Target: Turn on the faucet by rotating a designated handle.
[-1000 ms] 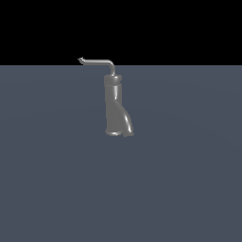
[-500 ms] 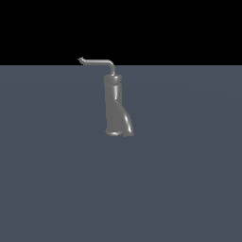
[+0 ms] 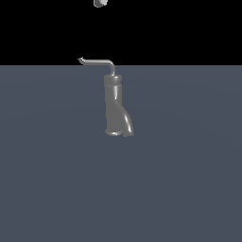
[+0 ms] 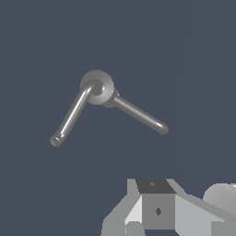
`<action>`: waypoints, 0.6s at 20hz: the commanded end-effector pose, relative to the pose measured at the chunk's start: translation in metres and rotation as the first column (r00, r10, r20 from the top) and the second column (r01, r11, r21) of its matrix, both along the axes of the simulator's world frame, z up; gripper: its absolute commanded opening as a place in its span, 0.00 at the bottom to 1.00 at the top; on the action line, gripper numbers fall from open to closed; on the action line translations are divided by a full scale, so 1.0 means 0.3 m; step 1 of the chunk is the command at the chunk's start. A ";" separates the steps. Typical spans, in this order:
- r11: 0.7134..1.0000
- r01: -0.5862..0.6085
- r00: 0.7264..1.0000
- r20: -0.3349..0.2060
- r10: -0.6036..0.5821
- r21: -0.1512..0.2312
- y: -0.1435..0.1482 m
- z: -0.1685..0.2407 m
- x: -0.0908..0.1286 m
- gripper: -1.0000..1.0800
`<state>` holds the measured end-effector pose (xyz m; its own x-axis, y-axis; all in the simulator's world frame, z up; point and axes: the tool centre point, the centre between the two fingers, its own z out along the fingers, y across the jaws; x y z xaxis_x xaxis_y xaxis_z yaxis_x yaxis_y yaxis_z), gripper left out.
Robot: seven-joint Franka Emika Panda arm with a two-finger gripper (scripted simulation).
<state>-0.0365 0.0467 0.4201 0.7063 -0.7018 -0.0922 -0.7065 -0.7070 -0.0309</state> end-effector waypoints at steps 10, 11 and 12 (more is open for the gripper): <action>0.963 0.267 0.964 -0.001 -0.267 -0.037 0.120 -0.172 0.237 0.00; 0.956 0.289 0.957 0.000 -0.289 -0.041 0.132 -0.189 0.255 0.00; 0.949 0.311 0.950 0.002 -0.311 -0.045 0.144 -0.206 0.274 0.00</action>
<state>0.0370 0.0843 0.3661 0.4837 -0.8728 -0.0650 -0.8747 -0.4846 -0.0024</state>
